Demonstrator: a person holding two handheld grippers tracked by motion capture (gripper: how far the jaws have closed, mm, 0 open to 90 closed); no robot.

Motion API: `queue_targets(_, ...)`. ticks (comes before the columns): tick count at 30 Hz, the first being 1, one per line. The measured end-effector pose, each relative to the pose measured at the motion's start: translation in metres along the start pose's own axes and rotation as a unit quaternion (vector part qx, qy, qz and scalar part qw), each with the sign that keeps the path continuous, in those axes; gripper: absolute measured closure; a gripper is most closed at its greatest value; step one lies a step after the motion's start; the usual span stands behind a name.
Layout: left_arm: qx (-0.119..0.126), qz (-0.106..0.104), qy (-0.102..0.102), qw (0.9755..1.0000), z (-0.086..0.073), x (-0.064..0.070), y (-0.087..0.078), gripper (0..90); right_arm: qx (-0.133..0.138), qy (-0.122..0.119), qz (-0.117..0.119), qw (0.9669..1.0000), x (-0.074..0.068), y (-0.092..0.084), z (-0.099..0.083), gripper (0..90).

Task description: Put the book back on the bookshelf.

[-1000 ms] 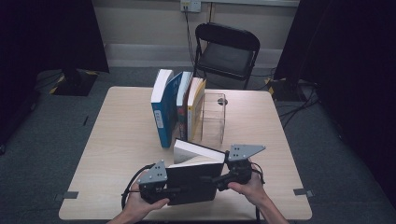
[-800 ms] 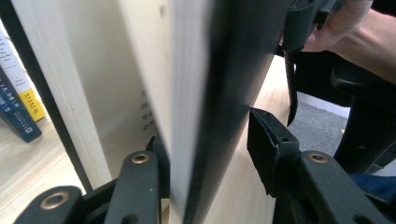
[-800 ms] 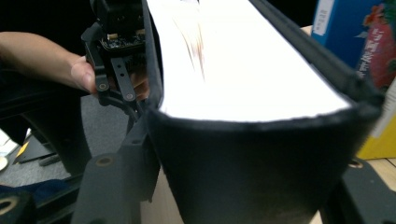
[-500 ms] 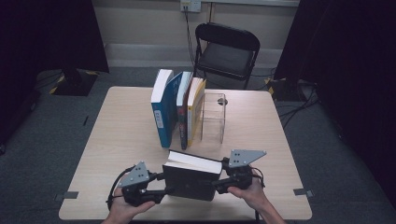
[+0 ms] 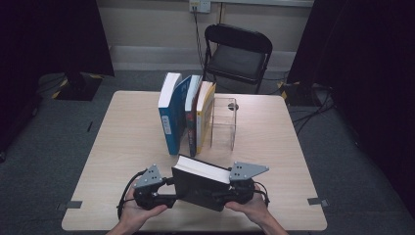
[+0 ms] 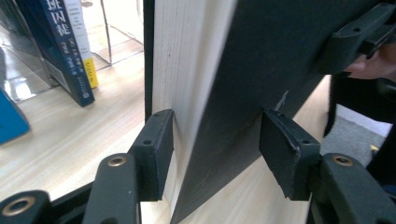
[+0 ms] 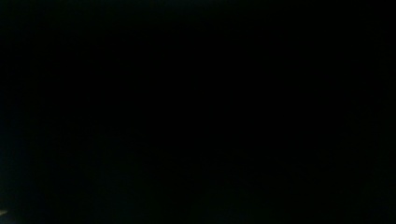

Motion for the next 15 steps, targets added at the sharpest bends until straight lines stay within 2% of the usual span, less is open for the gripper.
queue_targets(2, 0.0, -0.005, -0.002, 1.0, 0.0, -0.003, 0.001, 45.1, 0.009, 0.002, -0.005, 0.9999, -0.002, 0.001, -0.001, 39.3)
queue_targets(6, 0.001, -0.004, -0.007, 1.0, 0.0, -0.003, 0.002, 44.7, 0.011, -0.005, -0.018, 0.9998, -0.007, 0.002, -0.002, 40.4)
queue_targets(11, -0.001, -0.01, -0.011, 0.9999, 0.0, -0.005, 0.002, 42.5, 0.006, -0.021, -0.019, 0.9996, -0.013, 0.002, -0.002, 42.6)
queue_targets(15, 0.002, -0.01, -0.017, 0.9998, -0.002, -0.005, 0.003, 43.8, 0.011, -0.022, -0.025, 0.9994, -0.014, 0.0, -0.003, 44.5)
Point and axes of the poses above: each handheld gripper's, and its own axes: y roughly forward along the jaws, z roughly out of its top, x roughly to its right, the point moved 2 cm from there along y, roughly forward along the jaws, and after that the axes turned 15 degrees about x, right-handed, at the moved point
